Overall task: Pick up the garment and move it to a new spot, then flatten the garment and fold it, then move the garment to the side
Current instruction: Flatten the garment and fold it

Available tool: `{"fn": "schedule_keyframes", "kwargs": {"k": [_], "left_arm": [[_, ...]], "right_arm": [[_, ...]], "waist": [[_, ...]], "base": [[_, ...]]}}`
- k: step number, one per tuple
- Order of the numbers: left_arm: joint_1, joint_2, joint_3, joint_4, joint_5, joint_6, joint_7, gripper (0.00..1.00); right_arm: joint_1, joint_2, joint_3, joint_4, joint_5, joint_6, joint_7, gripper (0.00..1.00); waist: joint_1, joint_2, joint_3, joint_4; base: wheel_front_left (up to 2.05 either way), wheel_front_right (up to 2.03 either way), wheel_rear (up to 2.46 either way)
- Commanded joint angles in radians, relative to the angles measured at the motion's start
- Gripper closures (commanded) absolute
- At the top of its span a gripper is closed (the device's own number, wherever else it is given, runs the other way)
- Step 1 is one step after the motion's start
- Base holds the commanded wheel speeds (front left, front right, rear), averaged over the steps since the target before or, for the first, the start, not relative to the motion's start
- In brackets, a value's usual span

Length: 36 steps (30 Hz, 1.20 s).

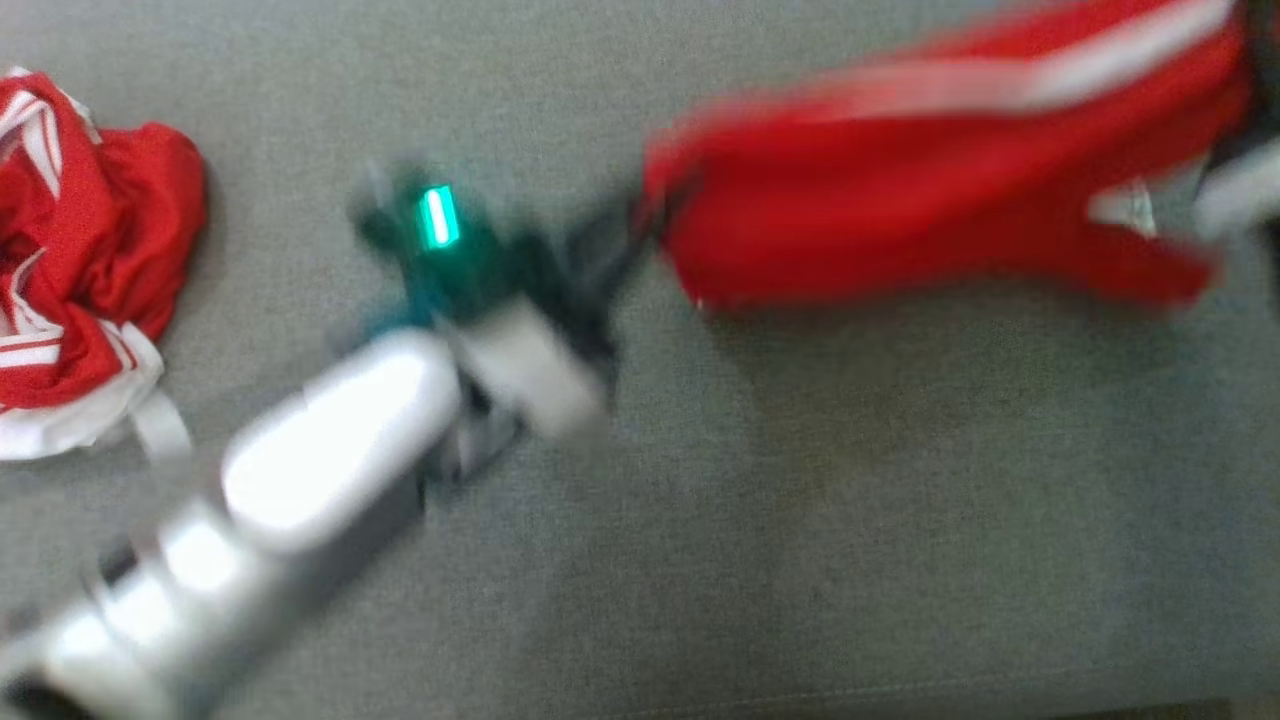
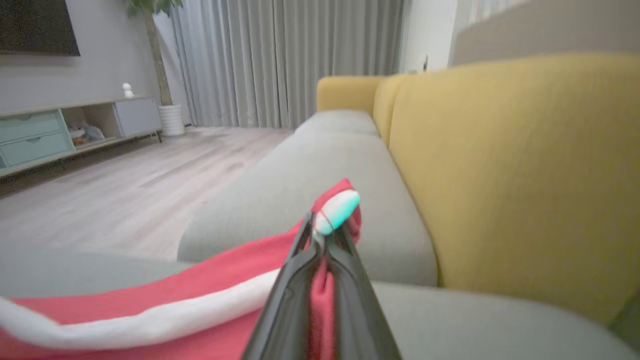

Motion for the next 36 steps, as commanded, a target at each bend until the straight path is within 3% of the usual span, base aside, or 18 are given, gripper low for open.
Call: {"fn": "schedule_keyframes", "kwargs": {"k": [1,8,13,19,24,29,31,36], "left_arm": [[-0.145,-0.008,0.086,0.005,0.002,-0.021,-0.017,1.0],[-0.523,-0.129,0.202,0.225,0.033,-0.081,-0.124,1.0],[-0.524,-0.136,0.208,0.264,0.066,-0.1,-0.157,1.0],[-0.213,-0.112,0.156,0.191,0.128,-0.097,-0.162,1.0],[0.135,-0.142,0.077,0.174,0.157,-0.104,-0.162,1.0],[0.352,-0.133,0.073,0.11,0.208,-0.093,-0.162,1.0],[0.382,-0.126,0.076,0.091,0.22,-0.088,-0.162,1.0],[0.468,-0.115,0.105,0.011,0.234,-0.075,-0.162,1.0]], "right_arm": [[-0.104,-0.041,0.003,-0.02,-0.025,0.004,-0.003,1.0],[-0.455,-0.048,-0.04,0.049,-0.105,0.004,0.01,1.0],[-0.485,-0.047,-0.084,0.08,-0.125,0.004,0.003,1.0],[-0.211,-0.053,-0.154,0.05,-0.106,0.004,-0.007,1.0],[0.173,-0.001,-0.352,-0.02,-0.101,0.004,-0.013,1.0],[0.523,0.128,-0.571,-0.263,-0.207,0.004,-0.014,1.0],[0.583,0.156,-0.607,-0.32,-0.23,0.004,-0.008,1.0],[0.762,0.267,-0.715,-0.591,-0.322,0.004,0.133,1.0]], "waist": [[-0.0001,0.0,0.022,-0.006],[-0.0001,0.0,0.064,-0.016],[-0.0001,0.0,0.066,-0.017],[-0.0001,0.0,0.052,0.006],[-0.0001,0.0,0.023,0.02],[-0.0001,0.0,-0.001,0.0],[-0.0001,0.0,-0.005,-0.003],[-0.0001,0.0,-0.005,0.003]], "base": [[0.0,0.0,0.0],[0.0,0.0,0.0],[0.0,0.0,0.0],[0.0,0.0,0.0],[0.0,0.0,0.0],[0.0,0.0,0.0],[0.0,0.0,0.0],[0.0,0.0,0.0]]}}
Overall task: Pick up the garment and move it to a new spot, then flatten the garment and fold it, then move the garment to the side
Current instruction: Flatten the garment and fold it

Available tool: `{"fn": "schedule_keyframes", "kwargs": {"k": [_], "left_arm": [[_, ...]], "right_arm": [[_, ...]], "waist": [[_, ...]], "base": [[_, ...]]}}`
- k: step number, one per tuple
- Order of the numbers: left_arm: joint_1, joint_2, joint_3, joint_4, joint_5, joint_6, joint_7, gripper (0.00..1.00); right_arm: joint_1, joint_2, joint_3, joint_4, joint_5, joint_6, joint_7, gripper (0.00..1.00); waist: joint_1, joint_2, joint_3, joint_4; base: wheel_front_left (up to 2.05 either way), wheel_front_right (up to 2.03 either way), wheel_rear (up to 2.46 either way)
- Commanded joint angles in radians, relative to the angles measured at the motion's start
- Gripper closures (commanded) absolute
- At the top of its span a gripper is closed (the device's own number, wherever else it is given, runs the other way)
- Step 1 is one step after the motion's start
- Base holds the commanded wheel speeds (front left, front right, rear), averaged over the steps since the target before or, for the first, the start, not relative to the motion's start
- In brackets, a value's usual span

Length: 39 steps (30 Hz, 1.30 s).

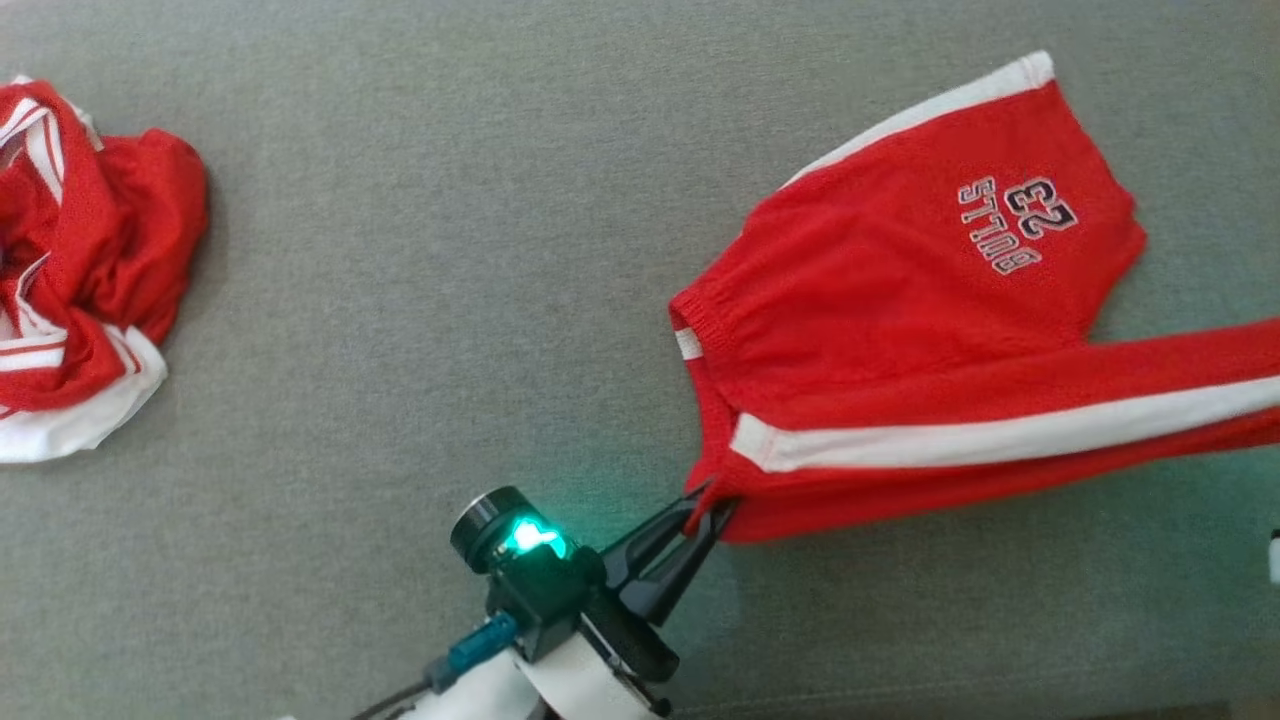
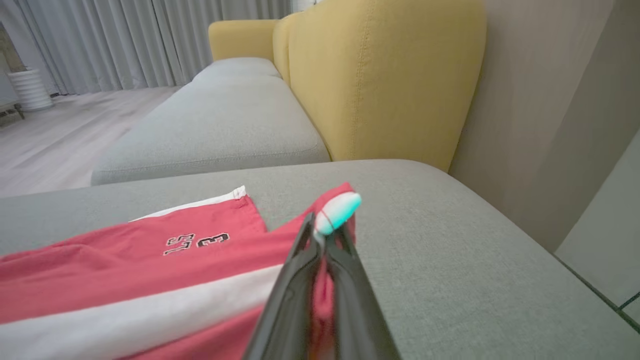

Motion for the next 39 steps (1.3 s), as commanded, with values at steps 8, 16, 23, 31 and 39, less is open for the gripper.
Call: {"fn": "schedule_keyframes", "kwargs": {"k": [8,16,23,31,39], "left_arm": [[-0.092,-0.101,0.078,0.057,-0.105,-0.019,0.008,1.0],[-0.264,-0.178,0.076,0.228,-0.257,-0.043,0.007,1.0],[-0.367,-0.188,0.031,0.293,-0.299,-0.045,-0.003,1.0],[-0.341,-0.189,0.064,0.255,-0.277,-0.013,-0.005,0.0],[-0.206,-0.189,0.162,0.112,-0.136,0.094,-0.005,0.0]], "right_arm": [[-0.169,-0.028,0.029,-0.068,-0.047,0.003,0.181,1.0],[-0.431,-0.153,0.166,0.211,-0.117,0.003,0.234,1.0],[-0.63,-0.188,0.308,0.464,-0.077,0.003,0.149,0.6],[-0.669,-0.228,0.391,0.607,0.059,0.003,0.045,0.0],[-0.586,-0.29,0.435,0.658,0.193,0.003,0.076,0.0]], "waist": [[0.0002,0.0,0.042,0.058],[0.0002,0.0,0.103,0.096],[0.0002,0.0,0.159,0.11],[0.0002,0.0,0.147,0.132],[0.0002,0.0,0.113,0.149]], "base": [[0.0,0.0,0.0],[0.0,0.0,0.0],[0.0,0.0,0.0],[0.0,0.0,0.0],[0.0,0.0,0.0]]}}
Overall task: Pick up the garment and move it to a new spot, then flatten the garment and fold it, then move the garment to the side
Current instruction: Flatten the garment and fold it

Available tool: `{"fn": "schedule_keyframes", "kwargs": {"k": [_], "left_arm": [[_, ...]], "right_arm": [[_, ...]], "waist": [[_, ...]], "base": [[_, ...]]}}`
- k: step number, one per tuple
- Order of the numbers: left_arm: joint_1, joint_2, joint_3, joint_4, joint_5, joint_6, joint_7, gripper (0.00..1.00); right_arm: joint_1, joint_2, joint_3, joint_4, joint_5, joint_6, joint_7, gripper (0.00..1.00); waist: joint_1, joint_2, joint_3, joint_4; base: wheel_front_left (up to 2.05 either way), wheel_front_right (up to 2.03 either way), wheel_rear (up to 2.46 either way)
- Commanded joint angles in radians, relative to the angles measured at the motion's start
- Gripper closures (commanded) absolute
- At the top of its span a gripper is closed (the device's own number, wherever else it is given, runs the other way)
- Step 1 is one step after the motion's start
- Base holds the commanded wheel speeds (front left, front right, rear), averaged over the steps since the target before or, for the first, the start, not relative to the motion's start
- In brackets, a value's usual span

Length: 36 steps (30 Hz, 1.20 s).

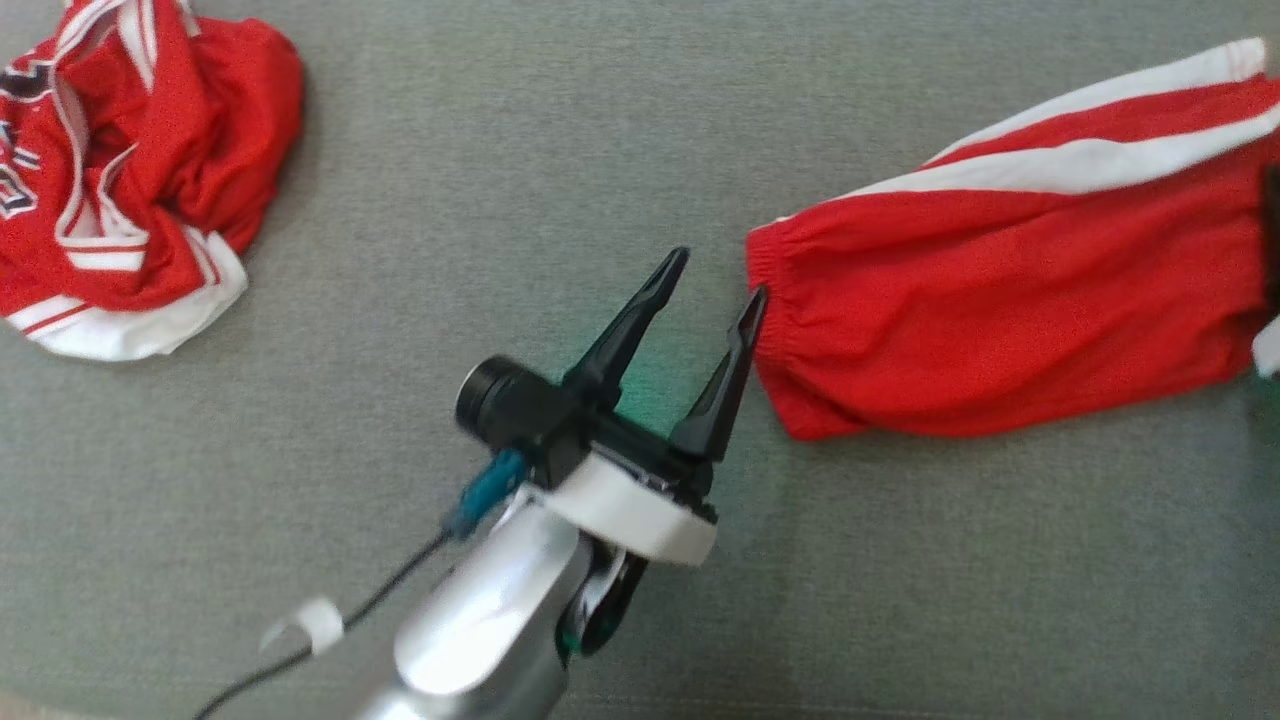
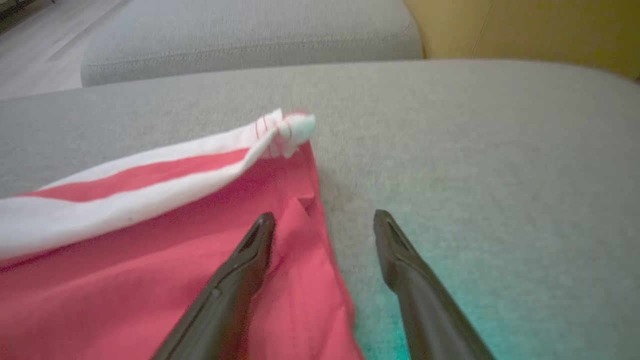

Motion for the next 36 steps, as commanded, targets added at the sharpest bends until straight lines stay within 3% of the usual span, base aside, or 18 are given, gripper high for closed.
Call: {"fn": "schedule_keyframes", "kwargs": {"k": [1,7,8,9,10,14,25,30,36], "left_arm": [[0.015,0.0,0.042,-0.048,0.023,0.012,-0.008,0.0],[0.119,0.004,0.108,-0.164,0.122,0.038,-0.008,0.0],[0.132,0.004,0.119,-0.178,0.133,0.041,-0.008,0.0],[0.143,0.006,0.13,-0.19,0.143,0.042,-0.008,0.0],[0.155,0.007,0.14,-0.202,0.152,0.043,-0.008,0.0],[0.215,0.019,0.197,-0.253,0.173,0.05,-0.008,0.0],[0.289,0.041,0.261,-0.3,0.193,0.045,-0.008,0.0],[0.298,0.036,0.277,-0.296,0.197,0.047,-0.008,0.0],[0.319,0.032,0.285,-0.284,0.193,0.034,-0.008,0.0]], "right_arm": [[0.014,-0.028,0.018,-0.016,0.021,0.003,0.004,0.0],[0.025,-0.04,0.059,0.046,0.121,0.003,0.056,0.0],[0.026,-0.038,0.071,0.051,0.144,0.003,0.069,0.27],[0.026,-0.036,0.081,0.054,0.169,0.003,0.081,0.72],[0.026,-0.038,0.092,0.053,0.189,0.003,0.087,1.0],[0.014,-0.058,0.109,0.074,0.241,0.003,0.047,1.0],[0.048,-0.114,0.066,0.191,0.22,0.003,-0.031,1.0],[0.027,-0.098,0.074,0.1,0.208,0.003,-0.059,1.0],[0.021,-0.02,0.119,-0.132,0.178,0.003,-0.01,1.0]], "waist": [[0.0002,0.0,-0.005,0.01],[0.0002,0.0,-0.018,0.059],[0.0002,0.0,-0.023,0.065],[0.0002,0.0,-0.029,0.069],[0.0002,0.0,-0.037,0.072],[0.0002,0.0,-0.083,0.051],[0.0002,0.0,-0.152,-0.058],[0.0002,0.0,-0.175,-0.091],[0.0002,0.0,-0.213,-0.099]], "base": [[0.0,0.0,0.0],[0.0,0.0,0.0],[0.0,0.0,0.0],[0.0,0.0,0.0],[0.0,0.0,0.0],[0.0,0.0,0.0],[0.0,0.0,0.0],[0.0,0.0,0.0],[0.0,0.0,0.0]]}}
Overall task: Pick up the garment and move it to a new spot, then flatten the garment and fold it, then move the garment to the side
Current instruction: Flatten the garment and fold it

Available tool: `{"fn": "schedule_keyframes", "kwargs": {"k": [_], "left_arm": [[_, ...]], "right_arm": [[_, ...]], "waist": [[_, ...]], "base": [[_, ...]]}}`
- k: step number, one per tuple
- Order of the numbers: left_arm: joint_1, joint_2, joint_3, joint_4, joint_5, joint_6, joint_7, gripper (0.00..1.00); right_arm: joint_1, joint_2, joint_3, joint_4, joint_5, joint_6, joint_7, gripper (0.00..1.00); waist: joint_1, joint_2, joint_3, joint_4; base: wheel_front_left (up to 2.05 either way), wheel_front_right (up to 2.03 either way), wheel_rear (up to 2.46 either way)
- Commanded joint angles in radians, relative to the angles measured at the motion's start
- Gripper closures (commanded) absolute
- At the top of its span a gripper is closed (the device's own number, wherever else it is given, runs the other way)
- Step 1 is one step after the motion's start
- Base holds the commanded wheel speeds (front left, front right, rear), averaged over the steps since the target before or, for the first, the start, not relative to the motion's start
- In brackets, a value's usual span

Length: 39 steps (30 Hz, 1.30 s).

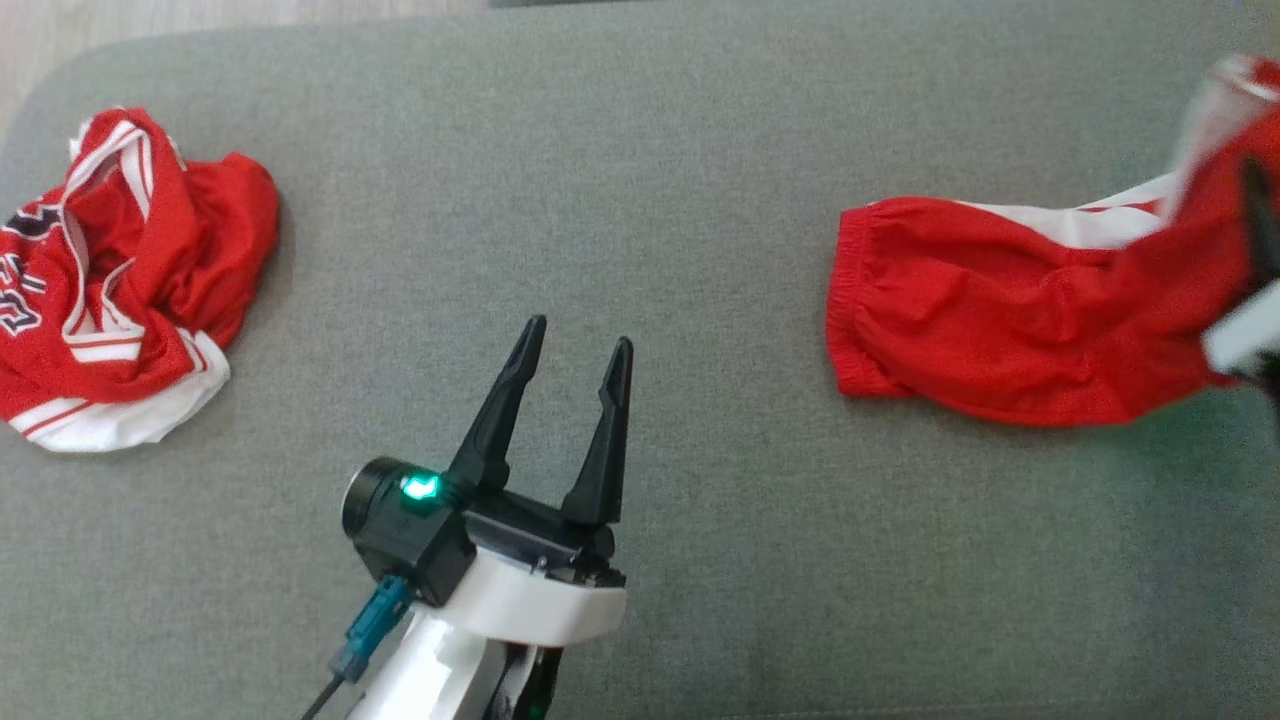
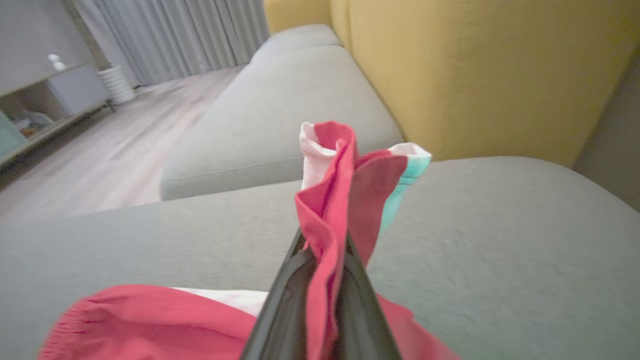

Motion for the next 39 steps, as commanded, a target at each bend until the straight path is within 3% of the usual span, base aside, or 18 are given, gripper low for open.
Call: {"fn": "schedule_keyframes", "kwargs": {"k": [1,5,9,10,11,16,21,25,32,39], "left_arm": [[0.003,-0.001,0.044,-0.026,0.009,-0.007,-0.005,0.0],[0.014,-0.008,0.06,-0.034,0.006,-0.007,-0.005,0.0],[0.016,-0.014,0.071,-0.04,0.002,-0.009,-0.005,0.0],[0.016,-0.016,0.075,-0.042,0.001,-0.009,-0.005,0.0],[0.016,-0.017,0.079,-0.042,0.002,-0.011,-0.005,0.0],[0.022,-0.022,0.096,-0.038,0.006,-0.015,-0.005,0.0],[0.06,-0.023,0.13,-0.022,0.021,0.005,-0.005,0.0],[0.108,-0.02,0.184,-0.043,0.084,0.032,-0.005,0.0],[0.254,-0.008,0.291,-0.037,0.243,0.119,-0.005,0.0],[0.331,-0.015,0.346,0.038,0.258,0.123,-0.005,0.0]], "right_arm": [[-0.009,0.016,0.02,-0.103,-0.017,0.004,0.021,1.0],[0.009,0.125,0.043,-0.238,-0.062,0.004,0.08,1.0],[0.039,0.223,0.081,-0.28,-0.093,0.004,0.135,0.97],[0.049,0.253,0.098,-0.285,-0.107,0.004,0.15,0.64],[0.06,0.277,0.112,-0.285,-0.119,0.004,0.165,0.0],[0.11,0.312,0.129,-0.327,-0.147,0.004,0.158,0.0],[0.181,0.208,0.069,-0.436,-0.235,0.004,0.02,0.0],[0.295,0.173,0.006,-0.446,-0.294,0.004,-0.128,0.0],[0.476,0.256,-0.051,-0.38,-0.368,0.004,-0.217,0.0],[0.574,0.34,-0.084,-0.377,-0.453,0.004,-0.218,0.0]], "waist": [[0.0,0.0,-0.017,0.001],[0.0,0.0,-0.031,0.013],[0.0,0.0,-0.036,0.03],[0.0,0.0,-0.035,0.035],[0.0,0.0,-0.034,0.041],[0.0,0.0,-0.043,0.071],[0.0,0.0,-0.09,0.081],[0.0,0.0,-0.163,0.072],[0.0,0.0,-0.251,0.044],[0.0,0.0,-0.29,0.036]], "base": [[0.0,0.0,0.0],[0.0,0.0,0.0],[0.0,0.0,0.0],[0.0,0.0,0.0],[0.0,0.0,0.0],[0.0,0.0,0.0],[0.0,0.0,0.0],[0.0,0.0,0.0],[0.0,0.0,0.0],[0.0,0.0,0.0]]}}
